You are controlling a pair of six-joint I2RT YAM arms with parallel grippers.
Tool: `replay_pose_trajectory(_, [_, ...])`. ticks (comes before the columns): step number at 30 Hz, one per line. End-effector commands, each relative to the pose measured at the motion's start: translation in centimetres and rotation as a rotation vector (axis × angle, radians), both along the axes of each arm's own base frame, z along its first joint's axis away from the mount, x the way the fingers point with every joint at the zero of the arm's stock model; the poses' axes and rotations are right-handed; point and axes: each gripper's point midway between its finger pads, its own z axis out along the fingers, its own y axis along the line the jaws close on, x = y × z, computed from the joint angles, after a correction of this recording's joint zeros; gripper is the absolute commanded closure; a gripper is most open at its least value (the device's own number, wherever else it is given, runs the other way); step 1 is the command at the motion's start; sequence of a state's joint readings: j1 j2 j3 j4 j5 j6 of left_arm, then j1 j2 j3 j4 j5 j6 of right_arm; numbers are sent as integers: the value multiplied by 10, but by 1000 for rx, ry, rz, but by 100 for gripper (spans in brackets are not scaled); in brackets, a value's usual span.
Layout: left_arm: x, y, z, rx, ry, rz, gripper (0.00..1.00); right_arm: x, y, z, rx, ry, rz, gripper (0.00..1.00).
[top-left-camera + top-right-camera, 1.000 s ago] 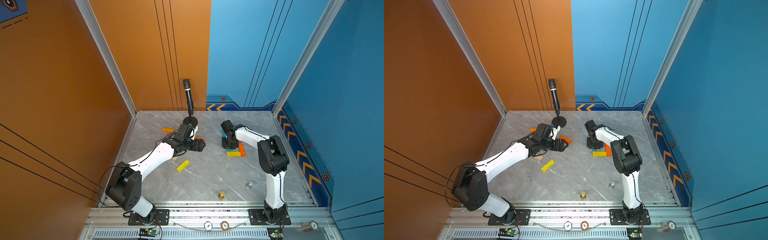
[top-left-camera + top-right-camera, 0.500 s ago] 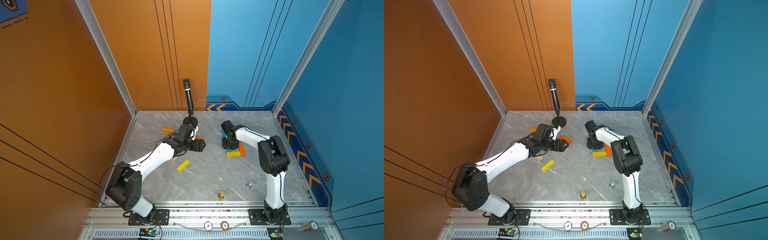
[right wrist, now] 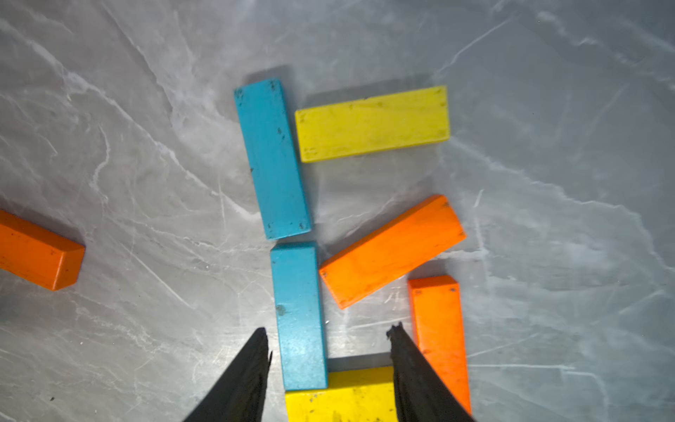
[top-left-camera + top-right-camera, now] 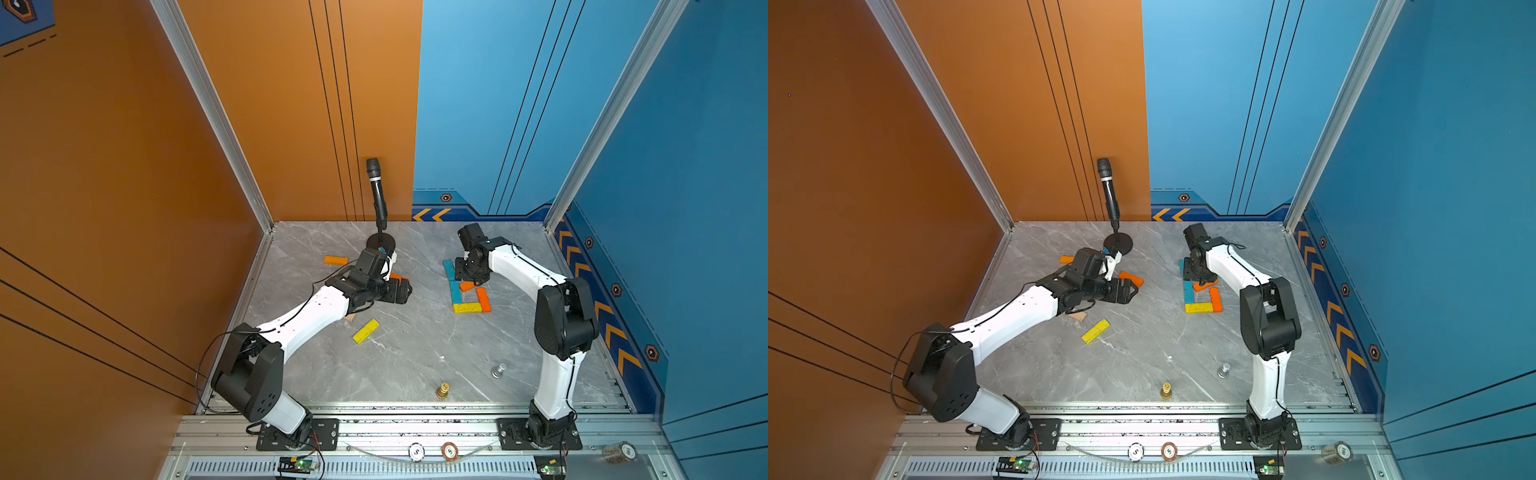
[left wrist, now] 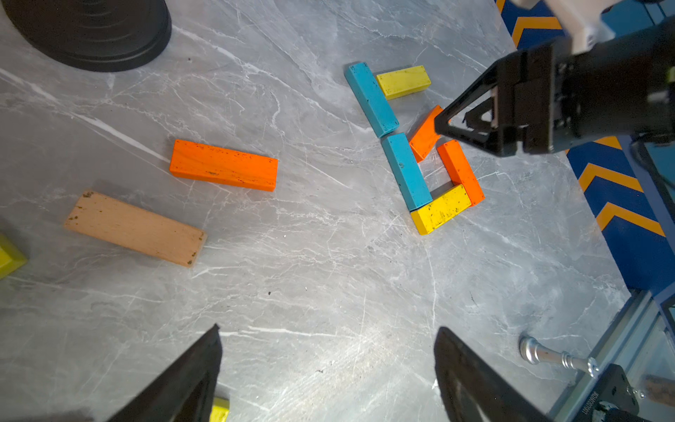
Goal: Assemble the number 6 with building blocks
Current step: Adjust the building block at the center of the board.
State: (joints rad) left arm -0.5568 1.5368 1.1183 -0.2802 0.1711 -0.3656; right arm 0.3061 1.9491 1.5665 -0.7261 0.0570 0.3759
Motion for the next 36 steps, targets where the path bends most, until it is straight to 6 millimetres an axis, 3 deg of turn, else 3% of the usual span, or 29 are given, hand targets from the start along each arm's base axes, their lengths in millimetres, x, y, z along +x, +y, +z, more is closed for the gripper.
replay_pose_trajectory(1, [1,-1,-1,17,-10,-3,9,-2,-25,5,-67,11,52,43])
replay_pose_trajectory(8, [5,-6,-5,19,2,-13,8,8,-46,-7,-71,37,78,29])
replay_pose_trajectory(13, [7,-8,-6,22,6,-17,8,11,-46,-14,-61,58,79,31])
replay_pose_trajectory(21, [6,-5,-9,48,21,-21,8,-10,-43,-15,-105,84,156,40])
replay_pose_trajectory(29, [8,-5,-9,49,27,-28,8,-13,-38,-20,-166,113,237,30])
replay_pose_trajectory(36, [7,-1,-9,58,30,-23,7,-15,-45,-26,-248,150,274,29])
